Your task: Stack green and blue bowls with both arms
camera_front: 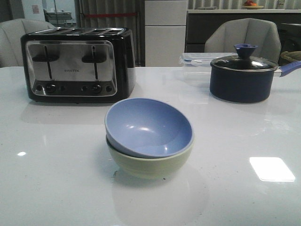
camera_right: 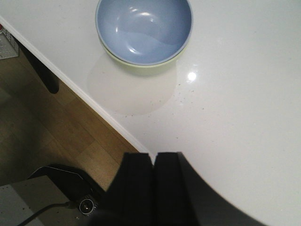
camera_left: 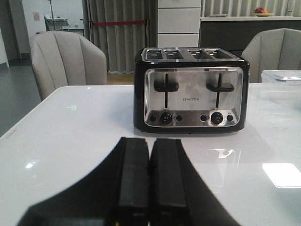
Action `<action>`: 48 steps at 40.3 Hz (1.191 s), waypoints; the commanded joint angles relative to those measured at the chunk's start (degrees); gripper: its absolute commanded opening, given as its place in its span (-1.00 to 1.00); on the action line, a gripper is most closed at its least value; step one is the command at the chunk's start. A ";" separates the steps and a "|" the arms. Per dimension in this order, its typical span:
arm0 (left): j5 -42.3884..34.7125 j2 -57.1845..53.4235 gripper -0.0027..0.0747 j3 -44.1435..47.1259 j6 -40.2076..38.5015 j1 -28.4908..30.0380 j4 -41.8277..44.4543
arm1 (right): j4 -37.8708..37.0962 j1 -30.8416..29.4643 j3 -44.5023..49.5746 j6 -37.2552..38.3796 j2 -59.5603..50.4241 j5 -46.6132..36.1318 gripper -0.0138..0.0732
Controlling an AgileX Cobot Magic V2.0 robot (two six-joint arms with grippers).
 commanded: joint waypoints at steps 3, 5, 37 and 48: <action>-10.41 -1.18 -0.69 1.92 -0.09 -0.38 -0.91 | -0.42 -0.10 -1.57 -0.63 -0.27 -3.61 -0.55; -10.08 -1.18 -0.69 2.10 -0.09 -1.02 -0.91 | -0.42 -0.10 -1.57 -0.63 -0.27 -3.61 -0.55; -10.61 -1.18 -0.69 2.07 -0.09 -2.38 -0.91 | -0.42 -0.10 -1.57 -0.63 -0.27 -3.61 -0.55; -10.61 -1.18 -0.69 2.07 -0.09 -2.38 -0.91 | -0.42 -0.10 -0.75 -0.63 -1.10 -4.35 -0.55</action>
